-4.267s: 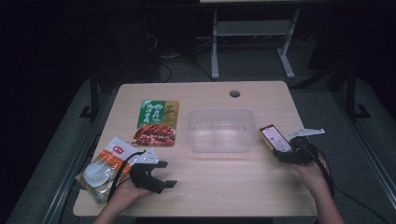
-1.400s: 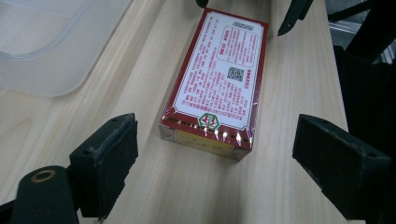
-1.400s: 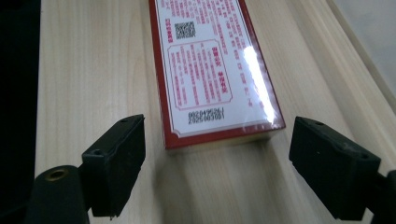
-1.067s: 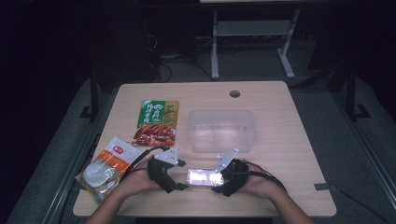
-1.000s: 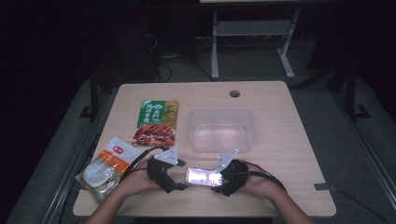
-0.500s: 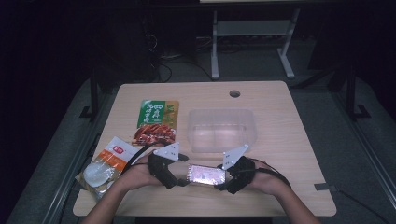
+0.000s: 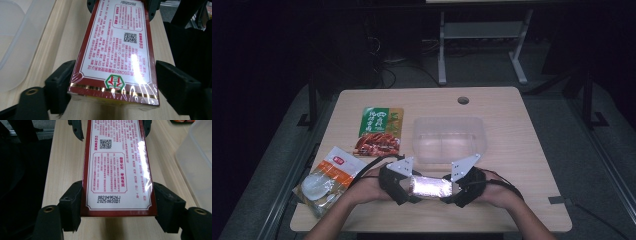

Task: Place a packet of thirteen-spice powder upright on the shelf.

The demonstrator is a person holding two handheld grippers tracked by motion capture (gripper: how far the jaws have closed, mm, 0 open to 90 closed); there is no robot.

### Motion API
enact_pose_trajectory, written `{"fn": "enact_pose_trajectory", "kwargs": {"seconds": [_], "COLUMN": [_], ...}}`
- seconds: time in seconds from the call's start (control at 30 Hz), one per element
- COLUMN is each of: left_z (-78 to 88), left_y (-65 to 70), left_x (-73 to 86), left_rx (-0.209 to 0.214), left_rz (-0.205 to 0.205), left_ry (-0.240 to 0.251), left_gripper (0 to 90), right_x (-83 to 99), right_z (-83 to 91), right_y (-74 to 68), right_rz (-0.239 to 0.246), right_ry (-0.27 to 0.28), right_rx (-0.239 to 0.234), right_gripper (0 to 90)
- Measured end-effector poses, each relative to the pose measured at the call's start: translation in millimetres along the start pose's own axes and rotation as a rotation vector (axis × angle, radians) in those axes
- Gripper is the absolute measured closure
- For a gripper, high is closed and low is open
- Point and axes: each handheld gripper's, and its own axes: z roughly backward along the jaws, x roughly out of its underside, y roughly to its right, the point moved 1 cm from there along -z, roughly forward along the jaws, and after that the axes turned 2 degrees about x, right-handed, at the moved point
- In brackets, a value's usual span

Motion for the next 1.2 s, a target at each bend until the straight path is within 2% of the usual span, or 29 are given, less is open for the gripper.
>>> {"fn": "enact_pose_trajectory", "kwargs": {"seconds": [0.47,0.63,0.7,0.8,0.83,0.87,1.07,1.2], "left_z": [1.0,1.5,2.2,1.6,1.1,0.6,2.3,7.7], "left_y": [0.0,0.1,-0.4,-0.7,-0.6,-1.0,-1.7,-2.2], "left_x": [3.7,4.5,4.4,4.7,5.1,5.8,9.2,11.4], "left_rx": [-0.002,0.012,0.012,0.010,0.011,0.013,0.007,-0.002], "left_rz": [-0.006,0.007,0.000,0.015,0.024,0.031,0.064,0.081], "left_ry": [-0.002,0.001,-0.002,-0.004,-0.004,-0.007,0.008,0.023], "left_gripper": [29.0,30.1,30.5,30.9,31.1,31.2,31.4,31.4], "right_x": [-1.3,-1.5,-1.6,-1.3,-0.9,-0.4,3.2,13.5], "right_z": [-1.3,-1.8,-1.8,-0.1,0.1,2.4,7.6,18.2], "right_y": [1.1,1.8,2.2,3.2,4.4,4.6,2.4,0.3], "right_rz": [0.018,0.019,0.010,-0.019,-0.017,-0.049,-0.090,-0.120], "right_ry": [0.011,0.018,0.021,0.023,0.028,0.030,0.032,0.028], "right_rx": [-0.015,-0.015,-0.017,-0.014,0.000,0.015,0.046,0.092], "right_gripper": [31.6,30.1,29.6,24.8,21.9,17.9,15.4,14.4]}}
